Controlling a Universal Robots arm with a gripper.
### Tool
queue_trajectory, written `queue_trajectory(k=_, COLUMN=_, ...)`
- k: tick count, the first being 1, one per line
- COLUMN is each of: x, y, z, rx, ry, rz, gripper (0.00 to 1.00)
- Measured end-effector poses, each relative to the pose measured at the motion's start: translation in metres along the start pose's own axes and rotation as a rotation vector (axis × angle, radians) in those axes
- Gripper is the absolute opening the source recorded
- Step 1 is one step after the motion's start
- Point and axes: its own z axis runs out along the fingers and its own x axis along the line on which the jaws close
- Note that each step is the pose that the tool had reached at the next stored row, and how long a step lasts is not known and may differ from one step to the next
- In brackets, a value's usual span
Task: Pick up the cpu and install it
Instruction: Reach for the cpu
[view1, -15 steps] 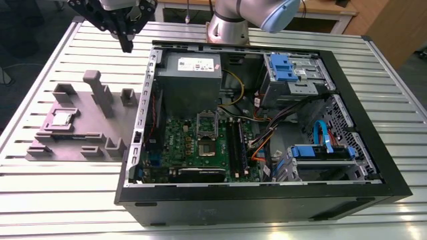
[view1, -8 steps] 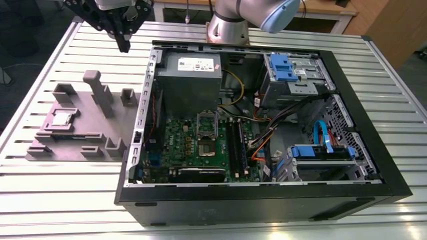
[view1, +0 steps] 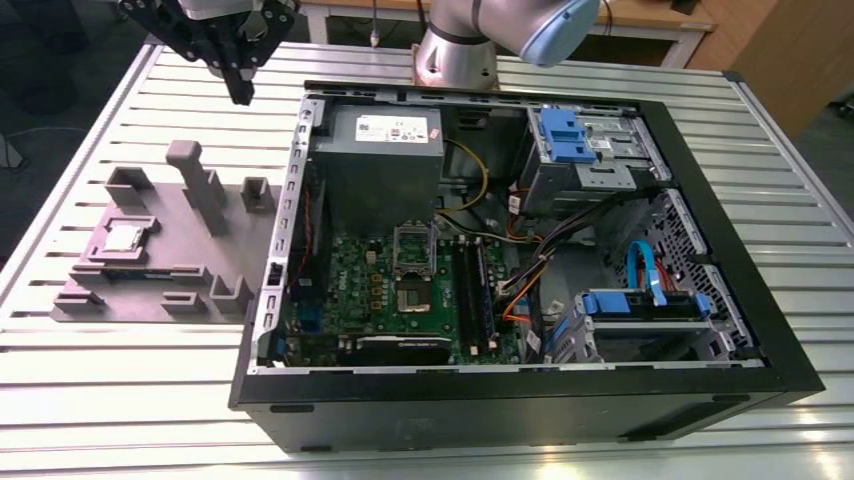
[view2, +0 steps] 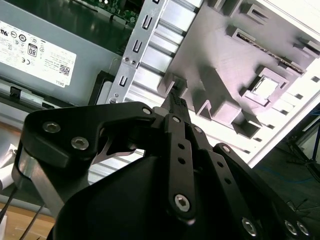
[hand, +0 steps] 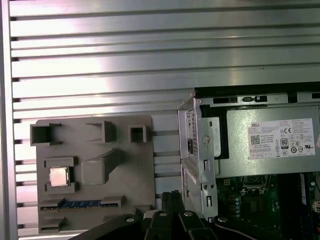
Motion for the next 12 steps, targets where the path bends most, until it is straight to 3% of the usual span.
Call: queue_trajectory(k=12, x=0.0088, y=-0.0007, z=-0.0002, rx=0.0, ry=0.0, rz=0.0, gripper=0.11)
